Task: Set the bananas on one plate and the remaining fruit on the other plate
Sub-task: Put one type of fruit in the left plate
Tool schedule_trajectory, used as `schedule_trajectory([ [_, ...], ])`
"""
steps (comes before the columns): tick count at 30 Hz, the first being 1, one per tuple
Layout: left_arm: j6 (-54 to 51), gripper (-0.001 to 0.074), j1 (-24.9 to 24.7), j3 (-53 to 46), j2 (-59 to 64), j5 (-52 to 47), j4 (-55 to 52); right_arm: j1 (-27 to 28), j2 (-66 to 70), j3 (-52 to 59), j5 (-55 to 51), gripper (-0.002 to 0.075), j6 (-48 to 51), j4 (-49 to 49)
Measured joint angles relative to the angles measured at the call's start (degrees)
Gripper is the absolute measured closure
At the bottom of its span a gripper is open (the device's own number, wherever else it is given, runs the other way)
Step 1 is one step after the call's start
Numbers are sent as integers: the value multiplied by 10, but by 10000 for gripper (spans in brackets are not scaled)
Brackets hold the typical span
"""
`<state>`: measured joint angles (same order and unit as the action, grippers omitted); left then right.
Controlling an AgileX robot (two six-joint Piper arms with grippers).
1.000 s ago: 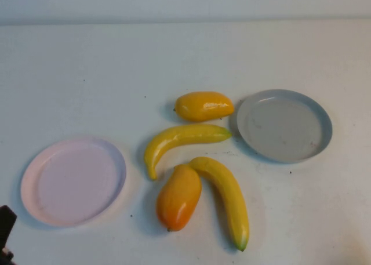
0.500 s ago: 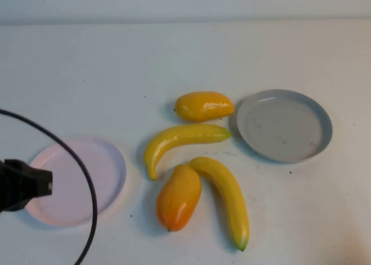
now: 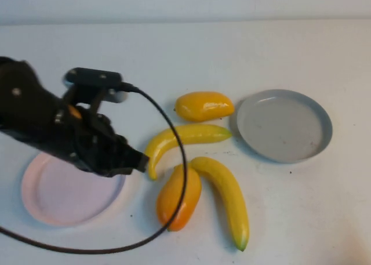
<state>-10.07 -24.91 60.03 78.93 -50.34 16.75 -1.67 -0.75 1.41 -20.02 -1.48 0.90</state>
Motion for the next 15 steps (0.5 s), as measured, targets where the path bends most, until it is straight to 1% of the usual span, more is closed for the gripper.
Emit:
schedule_trajectory([
  [3,27,737,-65,42,53,0,-36,0,0,0,0,741,0,0],
  [6,36,737,-110,79,94,0,-45,0,0,0,0,741,0,0],
  [9,60,737,-135,111,131,-4,-62,0,0,0,0,741,0,0],
  [15,111,737,-156,163,184,-41,-120,0,0,0,0,742,0,0],
])
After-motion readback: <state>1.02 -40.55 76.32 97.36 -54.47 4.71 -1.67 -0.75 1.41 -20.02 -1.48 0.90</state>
